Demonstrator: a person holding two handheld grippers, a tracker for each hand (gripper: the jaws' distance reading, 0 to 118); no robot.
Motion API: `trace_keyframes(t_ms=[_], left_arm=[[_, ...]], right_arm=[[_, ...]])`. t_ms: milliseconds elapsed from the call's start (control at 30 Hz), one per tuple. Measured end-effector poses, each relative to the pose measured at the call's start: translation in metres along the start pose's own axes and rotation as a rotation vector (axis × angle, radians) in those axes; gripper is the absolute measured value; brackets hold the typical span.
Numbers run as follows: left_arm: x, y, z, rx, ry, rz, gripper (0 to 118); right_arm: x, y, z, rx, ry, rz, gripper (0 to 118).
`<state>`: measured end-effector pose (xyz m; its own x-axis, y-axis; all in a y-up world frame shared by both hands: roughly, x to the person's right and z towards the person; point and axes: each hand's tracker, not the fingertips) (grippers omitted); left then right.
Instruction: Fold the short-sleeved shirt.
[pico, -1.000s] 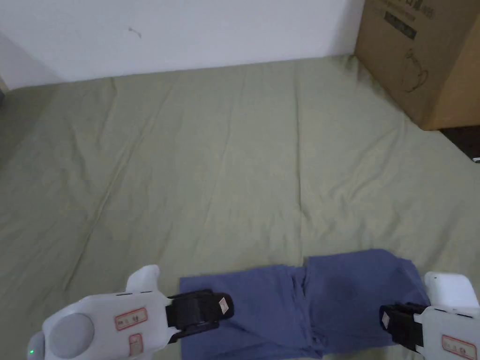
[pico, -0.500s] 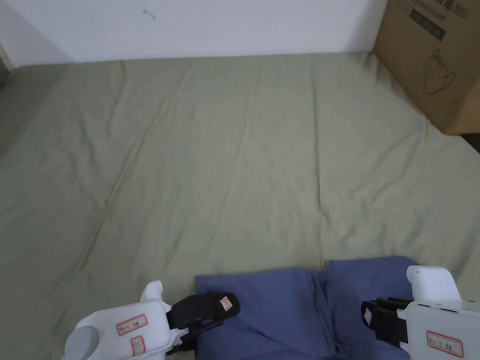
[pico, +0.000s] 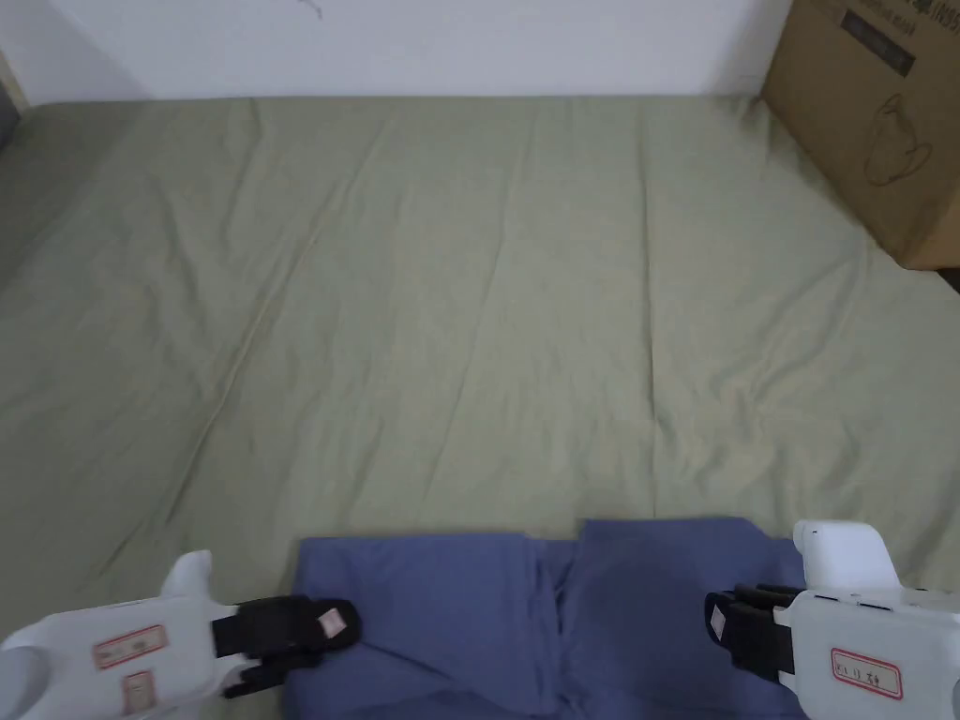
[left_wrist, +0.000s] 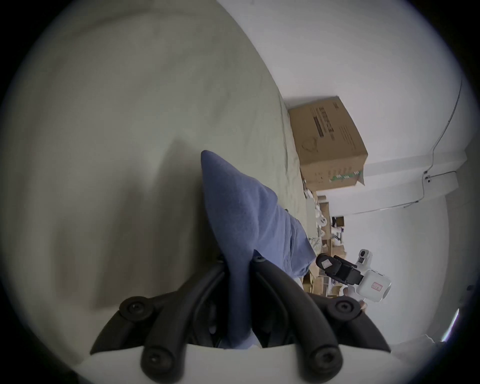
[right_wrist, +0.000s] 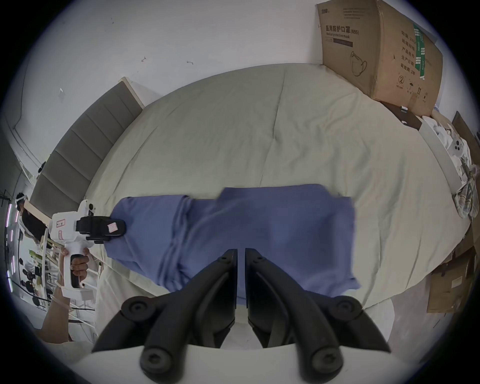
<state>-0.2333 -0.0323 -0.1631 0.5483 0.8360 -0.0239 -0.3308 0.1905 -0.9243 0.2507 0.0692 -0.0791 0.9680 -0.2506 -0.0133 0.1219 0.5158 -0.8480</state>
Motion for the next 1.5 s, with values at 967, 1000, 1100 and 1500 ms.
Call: trace_keyframes(t_ms=[967, 1000, 1100, 1500], left_arm=[[0.226, -0.053, -0.171, -0.300, 0.195, -0.396, 64], [0.224, -0.055, -0.183, -0.321, 0.179, -0.380, 88], [0.222, -0.052, -0.185, -0.264, 0.208, -0.328, 98], [0.191, -0.045, -0.133, -0.117, 0.383, -0.316, 6]], right_arm=[[0.092, -0.048, 0.030, 0.051, -0.048, -0.203, 7], [0.095, -0.051, 0.030, 0.043, -0.056, -0.222, 7], [0.103, -0.059, 0.032, 0.039, -0.060, -0.253, 7], [0.110, -0.058, 0.036, 0.060, -0.061, -0.257, 7]])
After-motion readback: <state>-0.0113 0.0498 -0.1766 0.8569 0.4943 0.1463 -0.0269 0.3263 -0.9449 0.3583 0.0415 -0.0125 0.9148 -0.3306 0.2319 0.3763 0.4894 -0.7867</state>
